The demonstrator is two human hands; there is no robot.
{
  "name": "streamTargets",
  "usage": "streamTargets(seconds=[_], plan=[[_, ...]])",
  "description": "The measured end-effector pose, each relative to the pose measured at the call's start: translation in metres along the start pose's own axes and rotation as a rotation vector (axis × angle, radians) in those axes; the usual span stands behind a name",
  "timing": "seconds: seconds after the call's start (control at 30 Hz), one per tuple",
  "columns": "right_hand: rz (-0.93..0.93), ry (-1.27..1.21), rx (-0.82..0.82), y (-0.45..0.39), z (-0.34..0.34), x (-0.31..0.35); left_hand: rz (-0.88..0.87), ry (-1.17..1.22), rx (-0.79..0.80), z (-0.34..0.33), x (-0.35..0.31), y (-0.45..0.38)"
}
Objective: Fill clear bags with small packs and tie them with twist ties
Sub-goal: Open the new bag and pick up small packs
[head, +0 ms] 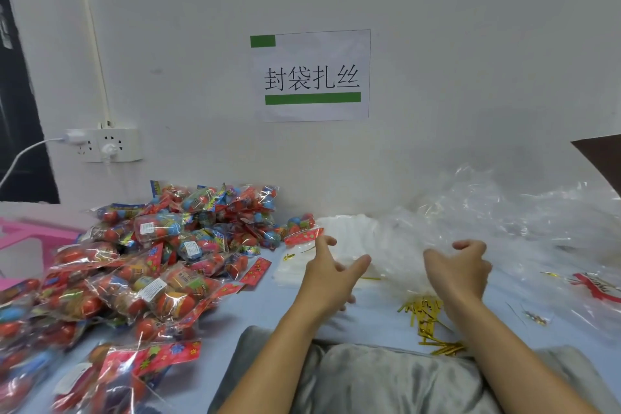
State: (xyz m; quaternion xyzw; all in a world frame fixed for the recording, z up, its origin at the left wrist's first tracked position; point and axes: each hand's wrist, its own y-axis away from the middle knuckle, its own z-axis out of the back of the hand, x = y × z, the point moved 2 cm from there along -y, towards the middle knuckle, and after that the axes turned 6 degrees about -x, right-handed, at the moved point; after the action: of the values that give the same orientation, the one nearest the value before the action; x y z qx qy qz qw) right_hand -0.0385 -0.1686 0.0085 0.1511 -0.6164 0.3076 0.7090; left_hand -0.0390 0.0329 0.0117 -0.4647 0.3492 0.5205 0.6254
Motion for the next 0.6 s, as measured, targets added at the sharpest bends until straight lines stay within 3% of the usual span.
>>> streamTargets(seconds=[0.1, 0.23, 0.3, 0.4, 0.5, 0.6], plan=[[0.148, -0.009, 0.215, 0.012, -0.009, 0.008, 0.149, 0.094, 0.096, -0.003, 0.005, 0.001], [0.318, 0.008, 0.629, 0.03, -0.016, 0.015, 0.267, 0.244, 0.045, -0.001, 0.011, -0.003], [0.417, 0.059, 0.586, 0.03, -0.018, 0.015, 0.276, 0.327, 0.005, -0.001, 0.01, -0.005], [0.464, 0.105, 0.347, 0.018, -0.014, 0.015, 0.216, 0.445, -0.007, -0.001, 0.008, -0.007], [0.265, 0.037, 0.17, 0.004, -0.005, 0.009, 0.163, 0.357, -0.022, 0.006, 0.005, -0.008], [0.047, -0.069, 0.025, -0.005, 0.003, 0.0, 0.135, 0.067, -0.328, 0.031, 0.01, -0.018]])
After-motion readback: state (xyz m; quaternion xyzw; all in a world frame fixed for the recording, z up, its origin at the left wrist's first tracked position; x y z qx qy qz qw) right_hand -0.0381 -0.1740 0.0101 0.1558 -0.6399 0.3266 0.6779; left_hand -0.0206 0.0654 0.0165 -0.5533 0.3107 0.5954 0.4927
